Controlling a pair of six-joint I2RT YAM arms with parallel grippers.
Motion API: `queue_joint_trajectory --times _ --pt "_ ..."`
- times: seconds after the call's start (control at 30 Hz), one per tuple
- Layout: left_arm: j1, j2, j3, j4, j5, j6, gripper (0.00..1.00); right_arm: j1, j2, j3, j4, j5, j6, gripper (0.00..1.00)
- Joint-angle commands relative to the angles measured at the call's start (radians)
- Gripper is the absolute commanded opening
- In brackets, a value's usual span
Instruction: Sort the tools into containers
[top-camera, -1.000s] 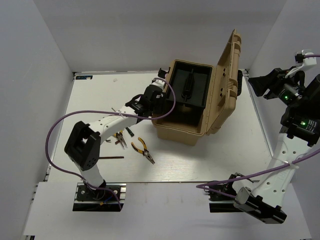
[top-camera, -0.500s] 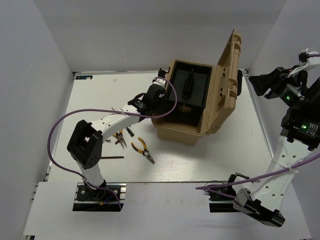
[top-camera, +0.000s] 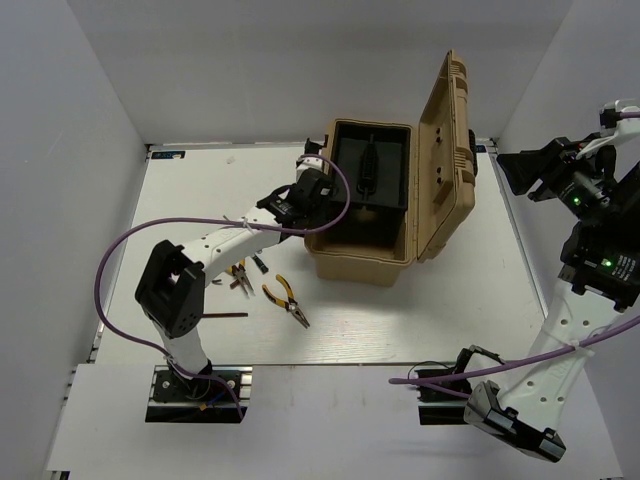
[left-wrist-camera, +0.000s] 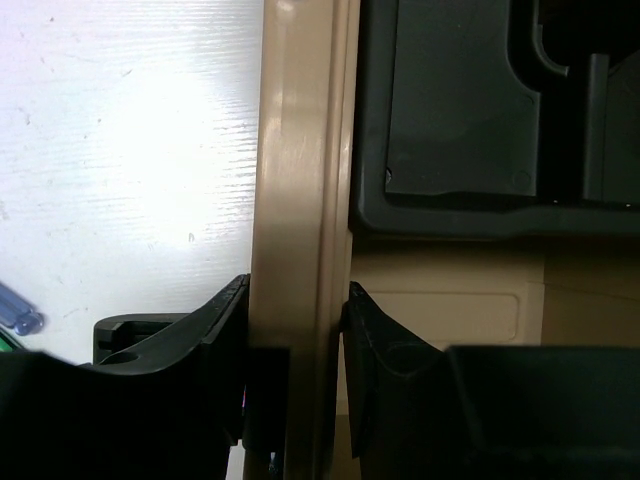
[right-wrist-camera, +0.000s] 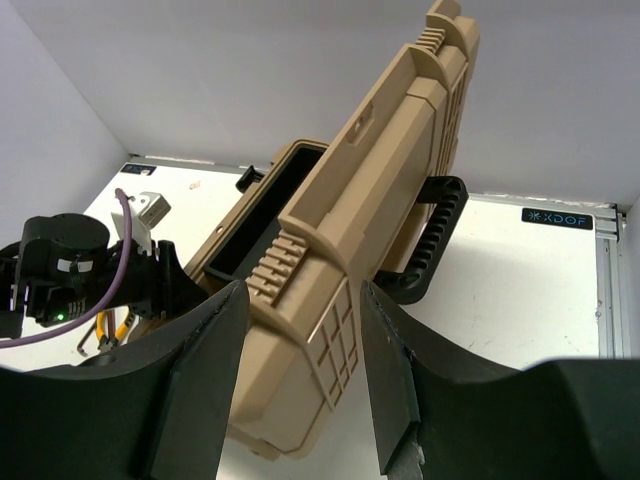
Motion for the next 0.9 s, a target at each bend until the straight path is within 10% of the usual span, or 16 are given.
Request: queue_joint_trajectory --times 0.0,0.87 --pt "0.036 0.037 0.000 -0.088 -0.137 -0.167 0.00 -0.007 -0.012 0.011 0.017 -0.004 0.005 0.54" --pt "0.026 0.105 0.018 -0.157 -0.144 -0.396 0.00 -0.007 -0.033 -0.030 0.024 0.010 -0.003 0.56"
